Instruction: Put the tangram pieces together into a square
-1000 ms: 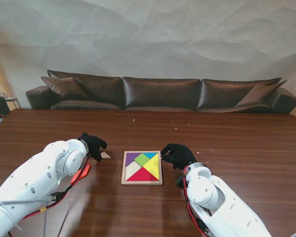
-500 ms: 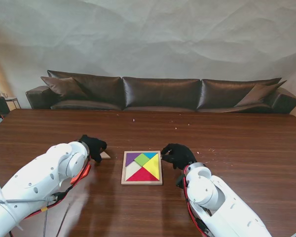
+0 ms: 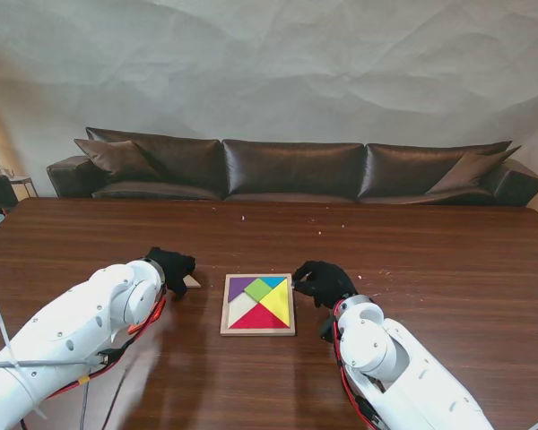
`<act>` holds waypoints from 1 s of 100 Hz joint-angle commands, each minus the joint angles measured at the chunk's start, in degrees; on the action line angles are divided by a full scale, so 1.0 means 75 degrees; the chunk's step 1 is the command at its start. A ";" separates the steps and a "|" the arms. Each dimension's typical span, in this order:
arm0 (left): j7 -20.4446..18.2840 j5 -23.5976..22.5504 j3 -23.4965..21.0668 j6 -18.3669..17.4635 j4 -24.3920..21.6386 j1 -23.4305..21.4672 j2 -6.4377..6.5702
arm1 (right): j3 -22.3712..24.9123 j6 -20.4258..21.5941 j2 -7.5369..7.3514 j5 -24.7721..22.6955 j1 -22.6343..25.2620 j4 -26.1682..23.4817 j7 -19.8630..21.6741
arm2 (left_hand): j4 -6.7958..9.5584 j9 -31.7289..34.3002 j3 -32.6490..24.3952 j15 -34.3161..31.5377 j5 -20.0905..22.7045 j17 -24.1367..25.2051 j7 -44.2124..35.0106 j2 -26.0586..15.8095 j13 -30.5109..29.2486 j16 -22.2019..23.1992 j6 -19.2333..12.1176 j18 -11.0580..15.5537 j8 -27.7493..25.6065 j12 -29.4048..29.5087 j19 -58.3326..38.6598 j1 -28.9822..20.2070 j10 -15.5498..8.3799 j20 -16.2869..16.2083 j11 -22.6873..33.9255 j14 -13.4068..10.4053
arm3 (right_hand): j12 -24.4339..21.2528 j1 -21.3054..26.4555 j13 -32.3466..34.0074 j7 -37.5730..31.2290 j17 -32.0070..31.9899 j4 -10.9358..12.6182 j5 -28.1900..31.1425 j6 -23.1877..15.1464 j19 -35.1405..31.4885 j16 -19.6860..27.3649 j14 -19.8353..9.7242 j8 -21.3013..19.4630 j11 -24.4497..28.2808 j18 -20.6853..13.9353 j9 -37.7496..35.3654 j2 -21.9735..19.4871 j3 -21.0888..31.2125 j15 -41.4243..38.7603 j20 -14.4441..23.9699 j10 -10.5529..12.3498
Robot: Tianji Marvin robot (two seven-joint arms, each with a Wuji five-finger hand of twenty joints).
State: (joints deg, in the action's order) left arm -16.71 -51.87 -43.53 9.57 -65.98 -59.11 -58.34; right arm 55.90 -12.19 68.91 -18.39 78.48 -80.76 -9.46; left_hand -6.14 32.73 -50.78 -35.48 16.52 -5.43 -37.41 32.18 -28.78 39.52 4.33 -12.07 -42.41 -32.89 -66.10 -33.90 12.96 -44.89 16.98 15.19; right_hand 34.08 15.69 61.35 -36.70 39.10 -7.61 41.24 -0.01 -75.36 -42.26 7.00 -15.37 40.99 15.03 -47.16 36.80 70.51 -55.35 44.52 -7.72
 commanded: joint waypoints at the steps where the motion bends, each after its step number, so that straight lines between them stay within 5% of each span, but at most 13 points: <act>1: -0.0099 0.0055 0.0043 0.0026 0.0064 -0.0034 -0.0058 | -0.0021 0.0006 0.0023 -0.0004 0.0044 -0.0039 0.0118 | -0.0153 0.0099 -0.0270 -0.0264 -0.0123 -0.0061 -0.0453 0.0532 -0.0298 0.0200 -0.0046 0.0095 -0.0176 -0.0192 -0.0326 -0.0117 -0.0014 -0.0026 0.0148 -0.0028 | -0.0134 -0.0053 -0.0115 -0.0017 -0.1044 0.0215 -0.0093 0.0040 -0.0162 0.0000 0.0035 0.0022 0.0057 0.0095 0.0210 -0.0260 -0.0105 -0.0105 0.0222 -0.0167; 52: 0.0190 0.0540 0.0625 0.0111 0.0581 0.0216 -0.0155 | -0.0020 0.0006 0.0024 0.0007 0.0042 -0.0023 0.0119 | -0.0096 0.0444 -0.0612 -0.0899 -0.0125 -0.0832 -0.1741 0.0670 -0.0877 0.0333 0.0104 0.0382 -0.0797 -0.0473 -0.0864 -0.0475 -0.0046 0.0214 0.0613 -0.0338 | -0.0133 -0.0045 -0.0114 -0.0027 -0.1048 0.0218 -0.0092 0.0042 -0.0158 -0.0003 0.0039 0.0019 0.0063 0.0090 0.0195 -0.0258 -0.0101 -0.0108 0.0223 -0.0160; 100: 0.0393 0.0869 0.0822 0.0162 0.0963 0.0257 -0.0224 | -0.0011 0.0055 0.0016 0.0057 0.0043 -0.0004 0.0168 | -0.0081 0.1123 -0.0896 -0.1139 0.0261 -0.1954 -0.2329 0.1015 -0.1756 0.0156 0.0468 0.1039 -0.0948 -0.0662 -0.1153 -0.0901 -0.0240 0.0895 0.1103 -0.1061 | -0.0133 -0.0048 -0.0123 -0.0022 -0.1063 0.0219 -0.0098 0.0036 -0.0156 -0.0004 0.0052 0.0021 0.0058 0.0099 0.0196 -0.0281 -0.0109 -0.0107 0.0225 -0.0174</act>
State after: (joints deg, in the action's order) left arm -11.98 -46.11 -38.10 10.75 -61.12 -55.47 -59.70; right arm 55.93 -12.03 68.90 -18.03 78.47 -80.67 -9.18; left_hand -6.15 33.88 -55.25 -42.80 17.32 -18.73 -52.61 36.52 -40.10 40.86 6.44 -7.67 -48.44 -40.49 -72.03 -38.39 21.25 -39.48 26.00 8.78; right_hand 34.08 15.69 61.34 -36.70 39.10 -7.61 41.24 0.04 -75.36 -42.26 7.02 -15.37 40.99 15.03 -47.16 36.80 70.51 -55.35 44.52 -7.73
